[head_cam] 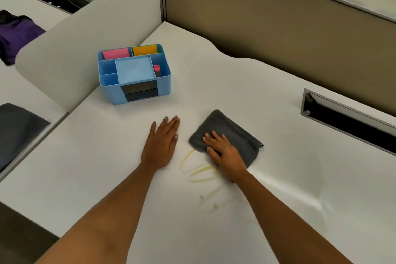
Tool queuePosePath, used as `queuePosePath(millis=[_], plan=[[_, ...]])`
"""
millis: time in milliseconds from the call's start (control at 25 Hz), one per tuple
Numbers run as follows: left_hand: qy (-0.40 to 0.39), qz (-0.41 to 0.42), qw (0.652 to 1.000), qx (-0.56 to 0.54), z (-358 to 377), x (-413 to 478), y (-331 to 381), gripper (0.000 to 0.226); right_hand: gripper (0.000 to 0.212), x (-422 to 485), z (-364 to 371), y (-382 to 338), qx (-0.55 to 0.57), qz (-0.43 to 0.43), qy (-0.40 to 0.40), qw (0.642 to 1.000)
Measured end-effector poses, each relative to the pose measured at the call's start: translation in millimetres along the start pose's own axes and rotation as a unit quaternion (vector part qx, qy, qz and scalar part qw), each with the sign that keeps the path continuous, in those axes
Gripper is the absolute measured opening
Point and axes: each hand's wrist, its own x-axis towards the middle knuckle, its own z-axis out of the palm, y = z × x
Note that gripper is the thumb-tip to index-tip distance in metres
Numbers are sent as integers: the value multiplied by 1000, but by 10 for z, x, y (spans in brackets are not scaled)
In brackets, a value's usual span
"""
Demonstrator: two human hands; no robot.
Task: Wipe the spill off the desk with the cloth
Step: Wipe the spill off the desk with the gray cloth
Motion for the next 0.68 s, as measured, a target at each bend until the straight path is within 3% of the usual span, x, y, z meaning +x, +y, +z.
queuePosePath(millis=[160, 320, 400, 480, 680], plan=[[0, 19, 1000, -15, -45, -252, -94, 53, 39, -627, -386, 455, -32, 30, -13, 999], [24, -21, 999, -36, -71, -591, -205, 54, 38, -596, -500, 576, -6, 171, 129, 977], [34, -30, 998, -44, -76, -663, -197, 53, 37, -281, -340, 379, -15, 202, 159, 966], [42, -35, 997, -50, -88, -668, -187, 52, 38, 35, -107, 78, -5, 183, 132, 974], [46, -33, 997, -53, -90, -650, -188, 52, 39, -9, 356, -406, -11, 23, -8, 1000]])
